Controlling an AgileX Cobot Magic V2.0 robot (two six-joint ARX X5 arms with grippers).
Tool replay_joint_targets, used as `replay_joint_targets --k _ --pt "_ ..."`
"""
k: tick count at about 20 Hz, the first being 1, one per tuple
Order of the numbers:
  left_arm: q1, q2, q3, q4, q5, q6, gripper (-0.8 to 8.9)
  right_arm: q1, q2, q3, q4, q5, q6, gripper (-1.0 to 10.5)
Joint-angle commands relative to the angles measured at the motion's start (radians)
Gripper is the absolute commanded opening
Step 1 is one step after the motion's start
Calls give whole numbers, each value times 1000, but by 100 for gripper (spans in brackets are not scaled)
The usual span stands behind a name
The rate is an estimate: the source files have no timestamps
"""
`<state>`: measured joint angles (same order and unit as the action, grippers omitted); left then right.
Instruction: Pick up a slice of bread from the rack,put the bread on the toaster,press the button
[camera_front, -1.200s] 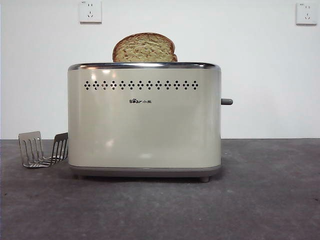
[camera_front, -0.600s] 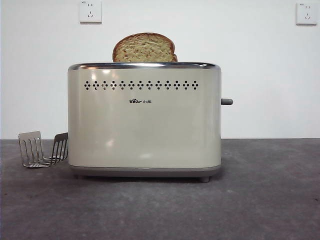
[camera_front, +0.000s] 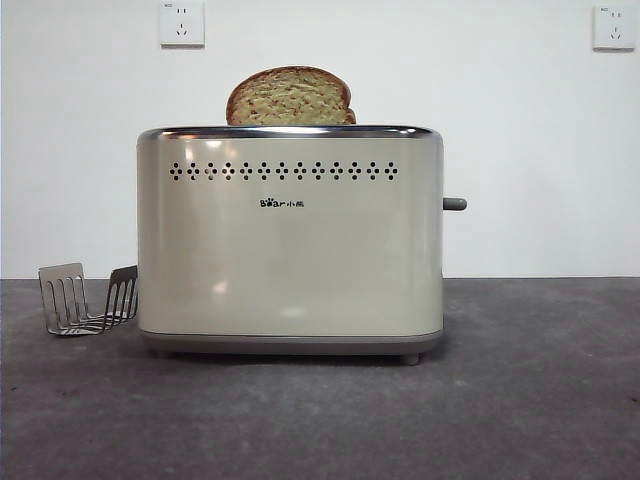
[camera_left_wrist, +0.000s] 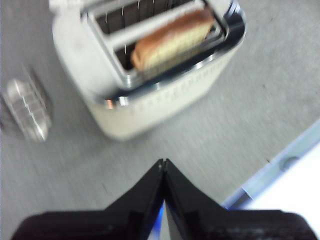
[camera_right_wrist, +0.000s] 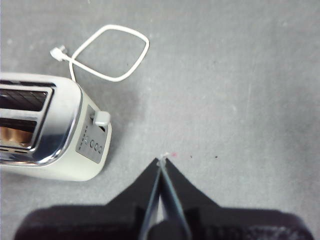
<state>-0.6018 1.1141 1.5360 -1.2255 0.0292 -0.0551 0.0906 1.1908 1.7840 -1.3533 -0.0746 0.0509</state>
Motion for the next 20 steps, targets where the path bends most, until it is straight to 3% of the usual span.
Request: replay_joint_targets --k 1,5,9,13,16,20 --pt "79 -81 -183 314 25 226 -3 2 38 3 -16 5 -11 0" --pt "275 -354 -719 980 143 225 -3 2 105 3 -16 5 -11 0" --pt "445 -679 -1211 1324 143 183 -3 2 171 3 -16 5 -11 0" --pt "589 -918 -1440 1346 142 29 -3 2 219 3 2 5 -11 0" --pt "613 -1001 -1514 1345 141 29 -3 1 240 3 5 4 -11 0" --pt "613 -1053 -1529 1219 39 53 -3 1 246 3 23 5 -11 0"
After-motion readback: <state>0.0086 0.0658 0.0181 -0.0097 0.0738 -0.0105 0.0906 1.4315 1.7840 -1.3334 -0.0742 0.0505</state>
